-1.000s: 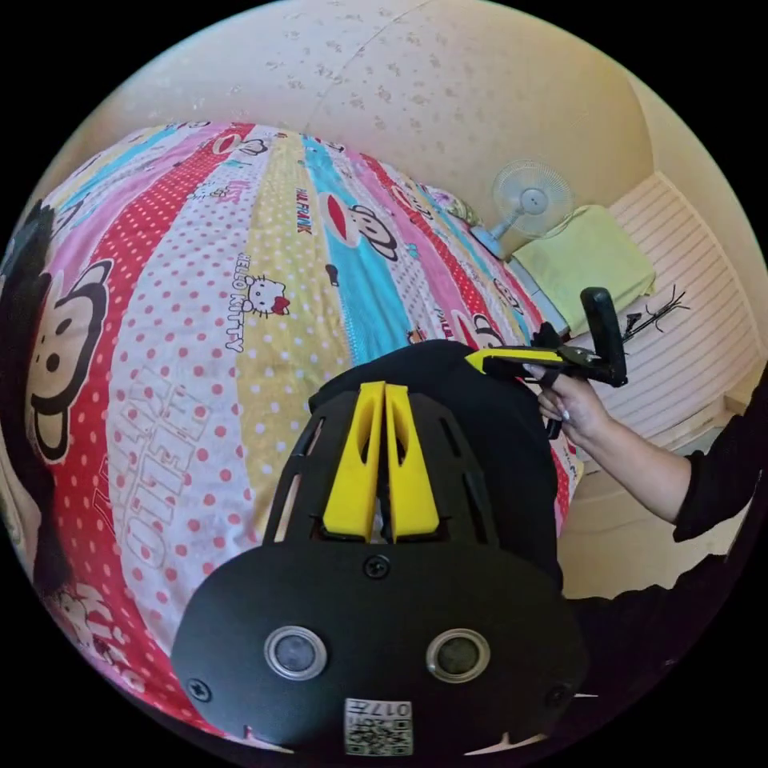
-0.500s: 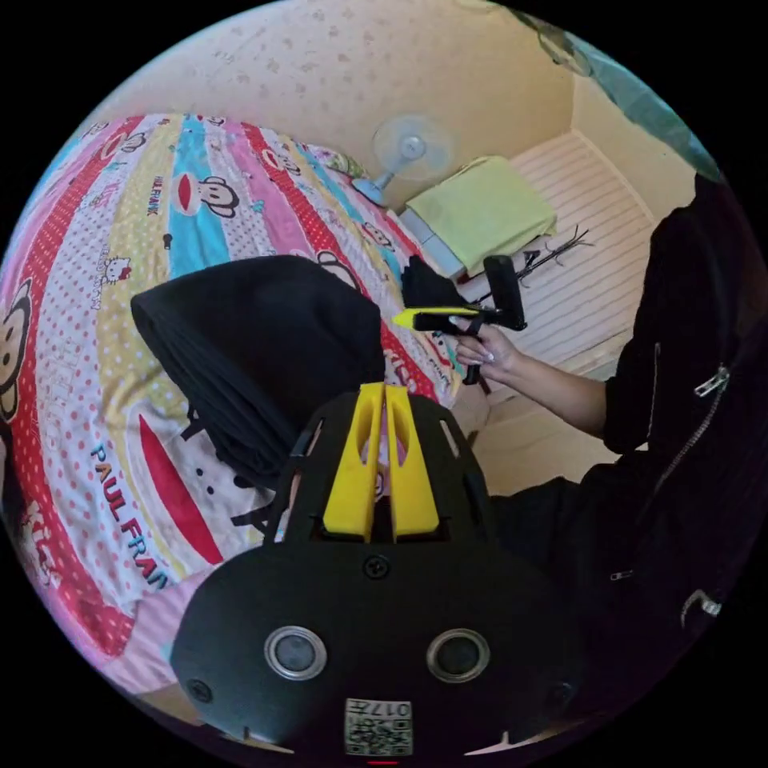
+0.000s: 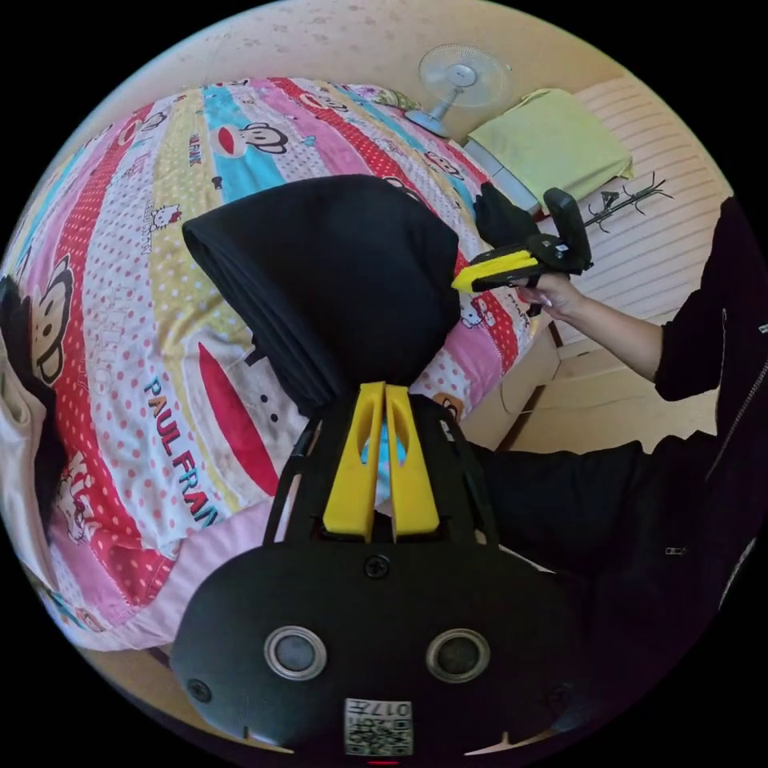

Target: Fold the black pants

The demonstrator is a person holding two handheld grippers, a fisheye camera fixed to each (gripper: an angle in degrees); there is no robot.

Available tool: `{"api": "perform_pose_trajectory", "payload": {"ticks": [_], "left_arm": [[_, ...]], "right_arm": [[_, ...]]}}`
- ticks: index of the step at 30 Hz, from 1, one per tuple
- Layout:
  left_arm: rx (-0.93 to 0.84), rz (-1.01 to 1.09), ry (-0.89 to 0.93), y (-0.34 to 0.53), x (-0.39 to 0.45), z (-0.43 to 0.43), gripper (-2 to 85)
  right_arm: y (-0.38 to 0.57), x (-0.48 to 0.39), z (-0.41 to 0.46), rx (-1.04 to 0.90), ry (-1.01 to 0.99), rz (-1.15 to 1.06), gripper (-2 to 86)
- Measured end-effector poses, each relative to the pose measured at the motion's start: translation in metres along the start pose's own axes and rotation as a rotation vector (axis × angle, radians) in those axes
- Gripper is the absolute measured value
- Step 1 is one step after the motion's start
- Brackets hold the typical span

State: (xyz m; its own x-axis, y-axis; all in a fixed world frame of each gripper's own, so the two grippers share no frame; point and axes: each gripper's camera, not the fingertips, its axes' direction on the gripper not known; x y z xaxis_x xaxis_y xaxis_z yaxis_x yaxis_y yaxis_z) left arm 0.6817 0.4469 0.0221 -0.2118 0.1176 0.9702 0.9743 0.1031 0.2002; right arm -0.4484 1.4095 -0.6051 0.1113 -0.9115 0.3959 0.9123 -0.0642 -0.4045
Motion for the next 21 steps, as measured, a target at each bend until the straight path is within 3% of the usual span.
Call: {"api": "perform_pose_trajectory", "payload": {"ticks": [6, 9, 17, 21], "left_arm": [[0.240, -0.213, 0.022, 0.042, 0.004, -0.039, 10.6], [0.166, -0.293, 0.060, 0.038, 0.006, -0.020, 10.1], [0.173, -0.349, -0.069, 0.023, 0.027, -0.017, 5.0], [0.062, -0.312, -0.122, -0.001, 0.041, -0.024, 2.3]], "right_arm": [[0.044, 0.004, 0.001, 0.041, -0.087, 0.204, 8.7], [0.042, -0.001, 0.014, 0.080, -0.121, 0.260, 8.7], [0.032, -0.024, 0.026, 0.132, -0.046, 0.318, 4.8], [0.027, -0.033, 0.014, 0.084, -0.035, 0.274, 3.1]]}}
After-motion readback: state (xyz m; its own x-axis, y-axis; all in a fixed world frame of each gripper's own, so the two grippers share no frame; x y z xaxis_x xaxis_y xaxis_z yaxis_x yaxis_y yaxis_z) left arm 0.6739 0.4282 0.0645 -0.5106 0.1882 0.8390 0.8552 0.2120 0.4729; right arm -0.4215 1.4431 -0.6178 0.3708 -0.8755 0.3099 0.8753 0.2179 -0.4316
